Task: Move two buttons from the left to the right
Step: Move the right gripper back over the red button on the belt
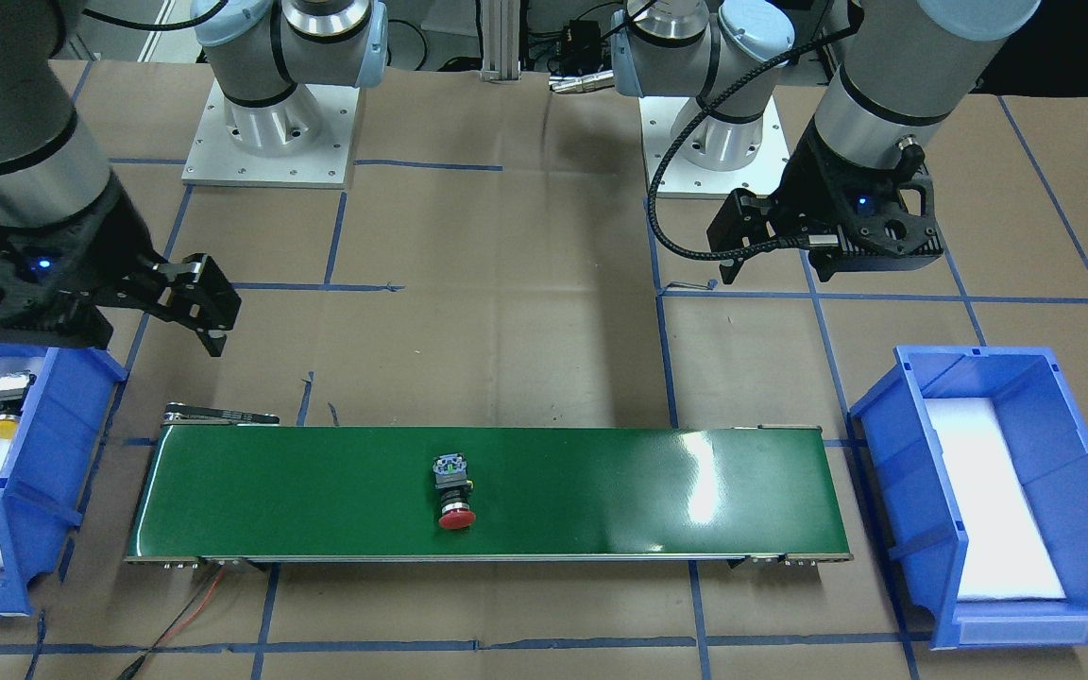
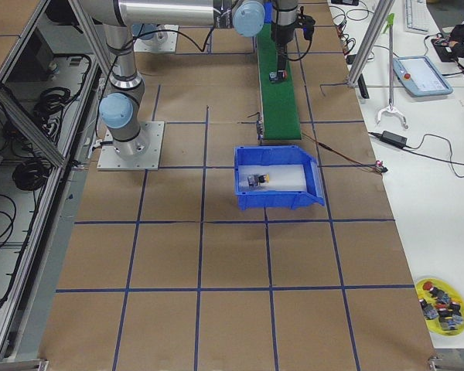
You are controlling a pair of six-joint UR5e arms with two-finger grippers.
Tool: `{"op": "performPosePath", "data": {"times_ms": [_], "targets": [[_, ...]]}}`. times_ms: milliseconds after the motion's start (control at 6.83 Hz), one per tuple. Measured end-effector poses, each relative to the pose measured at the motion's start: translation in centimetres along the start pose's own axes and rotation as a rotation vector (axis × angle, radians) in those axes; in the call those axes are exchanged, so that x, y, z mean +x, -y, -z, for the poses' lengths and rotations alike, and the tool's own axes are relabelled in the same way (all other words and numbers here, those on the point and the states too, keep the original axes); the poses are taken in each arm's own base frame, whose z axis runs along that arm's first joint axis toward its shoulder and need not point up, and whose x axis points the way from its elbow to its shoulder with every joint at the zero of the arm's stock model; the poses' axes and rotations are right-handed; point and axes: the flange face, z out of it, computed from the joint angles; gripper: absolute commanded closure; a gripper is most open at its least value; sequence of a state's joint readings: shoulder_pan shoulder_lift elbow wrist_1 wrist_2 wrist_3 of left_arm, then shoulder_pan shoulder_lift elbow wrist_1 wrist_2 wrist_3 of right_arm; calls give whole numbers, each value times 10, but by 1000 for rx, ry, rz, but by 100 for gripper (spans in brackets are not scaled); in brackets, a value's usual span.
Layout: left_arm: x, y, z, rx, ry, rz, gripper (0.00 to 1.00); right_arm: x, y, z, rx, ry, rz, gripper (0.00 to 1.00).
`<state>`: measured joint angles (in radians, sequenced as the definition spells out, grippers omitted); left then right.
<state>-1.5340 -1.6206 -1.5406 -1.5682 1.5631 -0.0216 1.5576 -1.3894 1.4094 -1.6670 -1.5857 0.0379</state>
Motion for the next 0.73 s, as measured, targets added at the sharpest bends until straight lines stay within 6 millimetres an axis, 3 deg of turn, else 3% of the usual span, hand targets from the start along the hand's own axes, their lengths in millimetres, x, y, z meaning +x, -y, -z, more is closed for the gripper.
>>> {"op": "performPosePath", "data": {"times_ms": [146,439,732], "targets": [[0,0,0,1,0,0,0,-13,-3,-3,-5,3,8,1],[-1,0,0,1,0,0,0,-18,-4,-12,-22,5,14,1],[-1,0,0,1,0,-1,0,-19,-8,-44,-37,6,17,1]]}}
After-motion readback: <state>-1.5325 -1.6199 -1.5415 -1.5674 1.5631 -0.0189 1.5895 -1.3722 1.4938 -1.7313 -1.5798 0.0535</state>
